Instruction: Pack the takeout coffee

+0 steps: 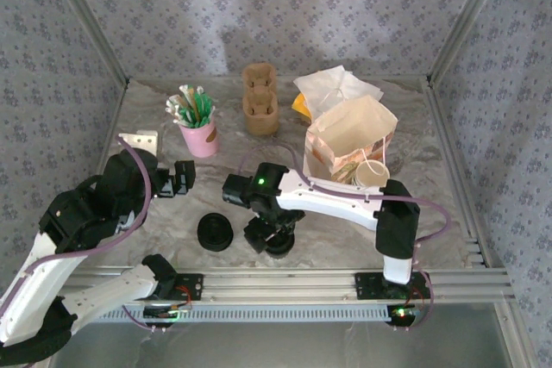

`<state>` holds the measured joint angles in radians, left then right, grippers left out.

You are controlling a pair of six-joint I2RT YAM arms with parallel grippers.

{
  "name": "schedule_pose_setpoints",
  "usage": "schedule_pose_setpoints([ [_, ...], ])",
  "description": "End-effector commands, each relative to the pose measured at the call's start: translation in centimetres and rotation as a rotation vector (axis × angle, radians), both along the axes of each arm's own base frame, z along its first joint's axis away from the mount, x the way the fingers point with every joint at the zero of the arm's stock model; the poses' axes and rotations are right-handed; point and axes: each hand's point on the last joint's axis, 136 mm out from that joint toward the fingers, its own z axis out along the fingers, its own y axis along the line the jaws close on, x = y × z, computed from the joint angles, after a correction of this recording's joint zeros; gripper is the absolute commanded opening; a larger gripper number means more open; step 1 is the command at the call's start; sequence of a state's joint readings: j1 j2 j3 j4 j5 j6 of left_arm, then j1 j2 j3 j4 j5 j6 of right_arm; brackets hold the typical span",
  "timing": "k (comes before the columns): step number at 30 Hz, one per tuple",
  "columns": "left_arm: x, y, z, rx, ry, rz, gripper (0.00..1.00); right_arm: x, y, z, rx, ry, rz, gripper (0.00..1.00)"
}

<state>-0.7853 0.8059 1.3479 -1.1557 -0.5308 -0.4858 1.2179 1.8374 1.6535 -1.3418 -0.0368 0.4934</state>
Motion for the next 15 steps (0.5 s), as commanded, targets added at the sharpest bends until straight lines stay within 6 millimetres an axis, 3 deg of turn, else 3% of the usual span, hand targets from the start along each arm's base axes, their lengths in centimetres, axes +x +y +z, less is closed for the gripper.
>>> schedule_pose_setpoints([
  [1, -0.3, 0.4, 1.5, -0.021, -0.032, -0.004, 1.0, 0.5, -0.5, 2.7, 0.031, -0.047, -0.013, 0.97],
  [4, -0.4, 0.5, 2.0, -0.024, -0.041, -0.009, 1.0, 1.5, 0.1, 5.7, 0.11, -0.091, -0.033, 0.95],
  [9, -0.7, -1.8, 3.7, -0.064, -0.025, -0.134, 1.0, 4.6, 0.0, 14.3, 0.291, -0.203, -0.122, 0.9],
  [13, -1.3, -4.8, 4.7, -0.152, 0.011, -0.256, 1.0, 8.2, -2.5, 20.3, 0.413, -0.31, -0.268, 0.88],
  [15, -1.5, -5.9, 4.6, -0.193, 0.044, -0.291, 1.0, 10.5, -4.5, 21.8, 0.45, -0.343, -0.385, 0.87],
])
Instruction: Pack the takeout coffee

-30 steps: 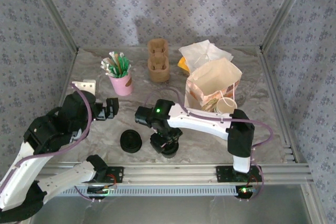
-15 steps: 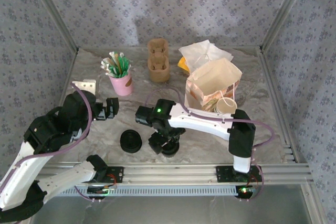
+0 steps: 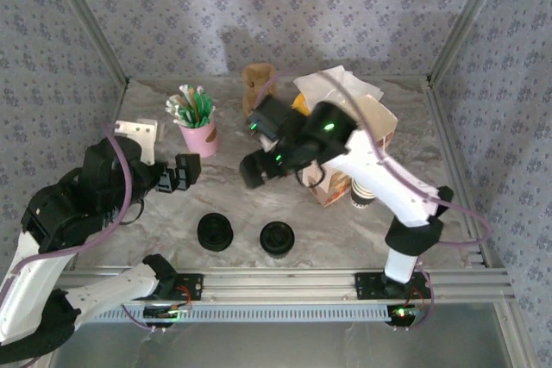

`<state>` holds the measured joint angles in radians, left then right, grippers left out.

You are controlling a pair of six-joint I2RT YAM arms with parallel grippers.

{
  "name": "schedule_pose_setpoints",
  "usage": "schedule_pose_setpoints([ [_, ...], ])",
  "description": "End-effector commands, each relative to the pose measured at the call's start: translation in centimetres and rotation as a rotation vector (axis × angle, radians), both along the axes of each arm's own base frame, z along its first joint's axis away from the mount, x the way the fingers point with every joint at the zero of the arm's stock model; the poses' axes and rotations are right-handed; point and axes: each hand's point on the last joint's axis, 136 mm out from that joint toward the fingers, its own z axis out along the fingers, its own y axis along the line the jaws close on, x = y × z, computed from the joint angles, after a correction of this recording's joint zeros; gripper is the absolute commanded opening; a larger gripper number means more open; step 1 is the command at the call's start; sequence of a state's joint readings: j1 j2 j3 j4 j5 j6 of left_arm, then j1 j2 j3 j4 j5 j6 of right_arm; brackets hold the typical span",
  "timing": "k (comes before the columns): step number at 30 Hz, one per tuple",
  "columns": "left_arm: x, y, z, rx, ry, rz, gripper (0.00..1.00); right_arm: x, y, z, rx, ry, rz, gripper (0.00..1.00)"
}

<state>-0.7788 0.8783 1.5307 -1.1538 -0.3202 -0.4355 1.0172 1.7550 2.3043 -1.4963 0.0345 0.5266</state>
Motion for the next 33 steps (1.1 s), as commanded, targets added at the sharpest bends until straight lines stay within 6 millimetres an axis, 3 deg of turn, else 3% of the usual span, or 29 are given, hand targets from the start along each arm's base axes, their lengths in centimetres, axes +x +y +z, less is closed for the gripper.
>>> schedule_pose_setpoints([
  [1, -0.8, -2.7, 0.0, -0.077, 0.07, -0.112, 1.0, 2.7, -5.6, 1.6, -0.004, 0.007, -0.207, 0.87],
  [4, -1.0, -3.2, -1.5, -0.074, 0.15, -0.106, 1.0, 6.5, -8.5, 1.1, 0.003, -0.012, -0.351, 0.83],
  [9, -0.9, -3.6, -2.9, -0.04, 0.211, -0.111, 1.0, 11.0, -12.7, -2.3, -0.11, -0.008, -0.539, 0.82],
  [14, -0.4, -4.0, -3.3, -0.03, 0.182, -0.122, 1.0, 13.8, -12.2, -5.6, -0.101, 0.071, -0.624, 0.8],
  [18, -0.1, -4.1, -4.0, -0.014, 0.177, -0.129, 1.0, 15.8, -11.0, -6.8, -0.114, 0.074, -0.64, 0.76],
  [24, -0.3, -4.1, -5.0, -0.02, 0.168, -0.139, 1.0, 16.0, -9.7, -7.7, -0.211, 0.083, -0.627, 0.6],
  [33, -0.6, -3.3, -4.2, -0.007, 0.104, -0.158, 1.0, 11.5, -7.7, -7.4, -0.321, 0.071, -0.534, 0.23],
])
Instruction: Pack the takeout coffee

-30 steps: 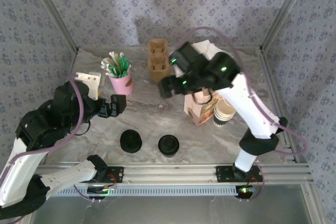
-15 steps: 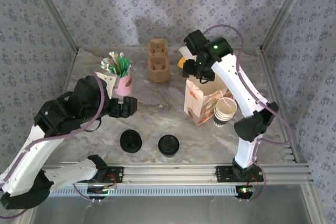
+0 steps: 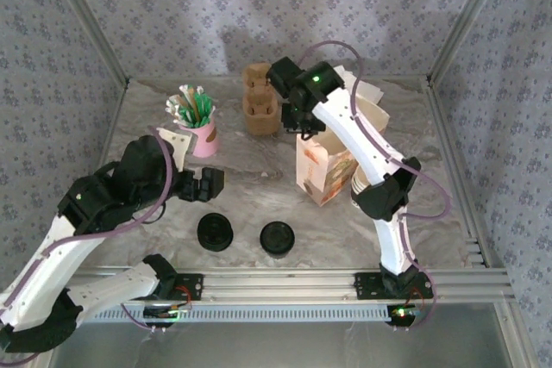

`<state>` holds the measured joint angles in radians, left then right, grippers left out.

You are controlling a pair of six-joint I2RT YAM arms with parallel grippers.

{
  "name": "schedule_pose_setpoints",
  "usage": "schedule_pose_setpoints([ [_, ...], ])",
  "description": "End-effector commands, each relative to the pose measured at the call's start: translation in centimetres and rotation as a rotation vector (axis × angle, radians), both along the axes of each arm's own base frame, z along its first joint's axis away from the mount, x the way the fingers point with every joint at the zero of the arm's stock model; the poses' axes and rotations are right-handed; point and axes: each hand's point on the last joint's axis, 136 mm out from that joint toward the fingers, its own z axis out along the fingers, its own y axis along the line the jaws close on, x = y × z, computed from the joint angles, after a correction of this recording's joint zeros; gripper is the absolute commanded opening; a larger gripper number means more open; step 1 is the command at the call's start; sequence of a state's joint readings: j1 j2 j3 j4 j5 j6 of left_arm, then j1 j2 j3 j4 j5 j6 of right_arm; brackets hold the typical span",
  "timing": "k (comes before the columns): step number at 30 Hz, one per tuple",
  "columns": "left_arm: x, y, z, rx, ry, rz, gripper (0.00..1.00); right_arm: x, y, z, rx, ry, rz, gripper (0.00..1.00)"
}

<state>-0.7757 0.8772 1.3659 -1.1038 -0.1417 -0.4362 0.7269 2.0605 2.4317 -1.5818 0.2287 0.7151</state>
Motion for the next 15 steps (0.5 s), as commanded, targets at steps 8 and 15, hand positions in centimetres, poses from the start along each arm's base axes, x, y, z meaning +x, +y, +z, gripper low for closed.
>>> schedule_pose_setpoints([
  [8, 0.2, 0.2, 3.5, -0.045, -0.099, -0.017, 1.0, -6.2, 0.2, 1.4, -0.117, 0.049, 0.113, 0.09],
  [15, 0.5, 0.7, 4.8, -0.047, -0.112, 0.017, 1.0, -9.0, 0.7, 1.8, -0.141, 0.077, 0.234, 0.1],
])
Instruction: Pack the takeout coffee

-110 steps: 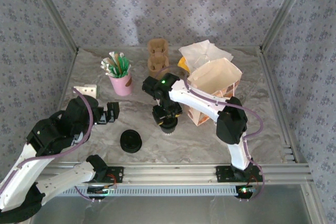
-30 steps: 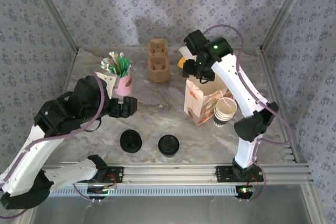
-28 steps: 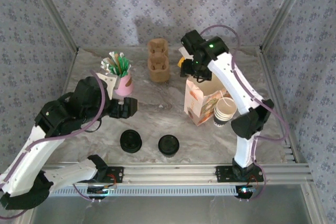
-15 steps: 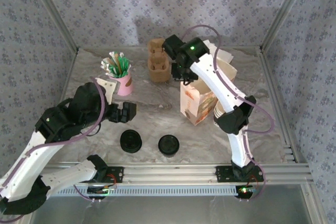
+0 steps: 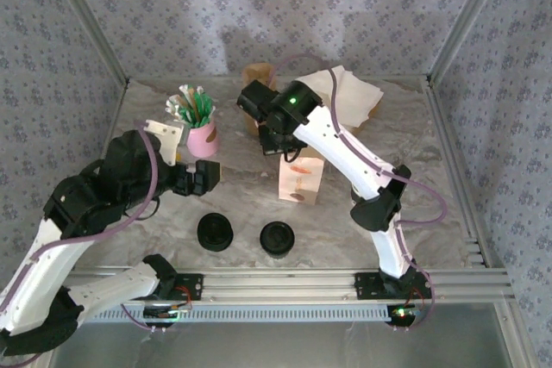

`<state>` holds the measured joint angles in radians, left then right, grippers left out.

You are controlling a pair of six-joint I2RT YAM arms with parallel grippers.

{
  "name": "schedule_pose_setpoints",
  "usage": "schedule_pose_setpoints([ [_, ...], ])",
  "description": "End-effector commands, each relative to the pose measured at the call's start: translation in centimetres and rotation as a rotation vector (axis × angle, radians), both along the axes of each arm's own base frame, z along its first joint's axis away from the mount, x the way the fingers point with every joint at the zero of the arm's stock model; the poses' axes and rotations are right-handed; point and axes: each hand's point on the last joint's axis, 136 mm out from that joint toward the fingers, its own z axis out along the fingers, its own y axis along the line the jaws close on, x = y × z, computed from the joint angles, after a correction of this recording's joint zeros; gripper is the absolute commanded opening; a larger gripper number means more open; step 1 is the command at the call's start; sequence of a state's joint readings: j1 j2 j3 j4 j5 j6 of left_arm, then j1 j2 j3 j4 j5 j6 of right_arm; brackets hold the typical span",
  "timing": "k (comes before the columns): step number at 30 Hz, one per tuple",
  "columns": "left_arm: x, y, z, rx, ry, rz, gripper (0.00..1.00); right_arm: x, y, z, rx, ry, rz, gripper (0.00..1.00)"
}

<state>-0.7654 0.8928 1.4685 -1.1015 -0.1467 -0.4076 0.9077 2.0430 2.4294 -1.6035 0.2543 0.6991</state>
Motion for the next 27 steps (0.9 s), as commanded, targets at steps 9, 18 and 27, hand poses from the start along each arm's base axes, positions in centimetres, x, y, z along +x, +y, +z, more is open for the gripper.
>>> schedule_pose_setpoints([
  [9, 0.8, 0.5, 0.8, -0.009, 0.005, 0.067, 1.0, -5.5, -5.5, 1.2, -0.193, 0.089, 0.144, 0.13],
  [18, 1.5, -0.2, 0.3, 0.001, 0.039, 0.073, 1.0, -5.6, -7.9, 0.8, -0.299, 0.069, 0.169, 0.13],
  [27, 1.8, -0.6, 0.3, 0.028, 0.047, 0.057, 1.0, -7.6, -8.3, 1.2, -0.286, 0.053, 0.166, 0.13],
])
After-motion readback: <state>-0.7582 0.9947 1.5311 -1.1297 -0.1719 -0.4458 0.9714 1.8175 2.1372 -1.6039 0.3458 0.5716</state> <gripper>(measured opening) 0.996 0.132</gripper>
